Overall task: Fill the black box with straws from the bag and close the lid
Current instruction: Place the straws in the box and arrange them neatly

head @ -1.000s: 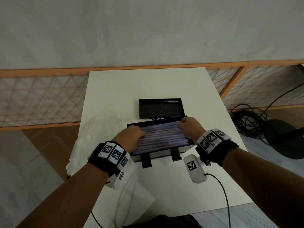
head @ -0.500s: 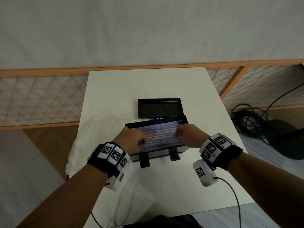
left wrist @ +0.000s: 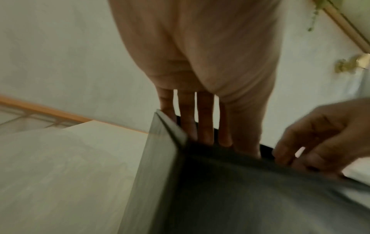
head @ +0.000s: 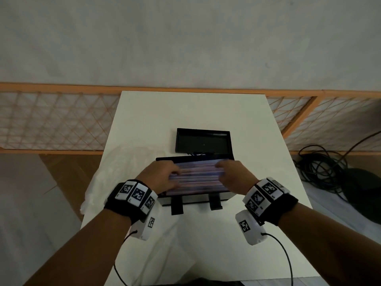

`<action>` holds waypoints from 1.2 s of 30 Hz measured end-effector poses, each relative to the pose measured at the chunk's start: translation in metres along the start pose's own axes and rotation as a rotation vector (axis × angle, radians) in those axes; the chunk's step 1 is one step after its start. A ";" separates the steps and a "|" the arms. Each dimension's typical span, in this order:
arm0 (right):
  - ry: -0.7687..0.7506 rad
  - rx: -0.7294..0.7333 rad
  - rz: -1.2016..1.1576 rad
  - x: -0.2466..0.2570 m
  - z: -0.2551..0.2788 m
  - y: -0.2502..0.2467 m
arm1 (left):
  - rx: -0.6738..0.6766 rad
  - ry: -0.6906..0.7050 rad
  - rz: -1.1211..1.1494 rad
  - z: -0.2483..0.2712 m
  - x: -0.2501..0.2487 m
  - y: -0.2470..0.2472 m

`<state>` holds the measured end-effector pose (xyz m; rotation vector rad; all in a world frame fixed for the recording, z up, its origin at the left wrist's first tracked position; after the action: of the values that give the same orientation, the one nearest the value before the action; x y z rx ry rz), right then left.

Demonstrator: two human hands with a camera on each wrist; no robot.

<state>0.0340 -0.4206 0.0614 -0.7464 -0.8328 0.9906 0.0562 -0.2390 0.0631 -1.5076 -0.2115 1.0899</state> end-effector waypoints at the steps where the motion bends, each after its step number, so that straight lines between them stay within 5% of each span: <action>1: 0.010 -0.046 -0.015 -0.004 -0.002 -0.006 | -0.116 -0.023 0.040 0.003 0.002 -0.014; 4: 0.069 -0.092 -0.056 -0.010 -0.003 -0.011 | -0.368 -0.157 0.004 0.020 0.023 -0.042; 8: 0.179 0.006 -0.173 -0.003 0.000 0.004 | -0.359 -0.301 0.129 0.033 0.049 -0.031; 19: 0.175 -0.013 -0.161 -0.003 0.017 0.005 | -0.415 -0.261 0.287 0.031 0.064 -0.032; 22: -0.062 -0.152 0.028 0.034 0.019 -0.008 | -0.425 -0.268 0.295 0.032 0.067 -0.033; 26: -0.530 0.050 0.448 0.121 0.033 0.042 | -0.421 -0.287 0.289 0.031 0.066 -0.032; 29: -0.744 0.033 0.733 0.157 0.038 0.068 | -0.441 -0.298 0.301 0.033 0.065 -0.032; 36: -0.828 0.054 0.945 0.159 0.032 0.083 | -0.409 -0.314 0.274 0.032 0.066 -0.031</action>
<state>0.0219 -0.2391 0.0465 -0.6755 -1.1642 2.2519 0.0825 -0.1644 0.0612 -1.7536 -0.4798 1.5754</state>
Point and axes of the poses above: each hand's wrist, its own z-axis away from the middle knuckle, its own y-axis out of the palm, x = y × z, the point moved 10 cm from there along -z, towards the middle knuckle, and after that the axes turned 11 degrees about y, right-handed, at the moved point
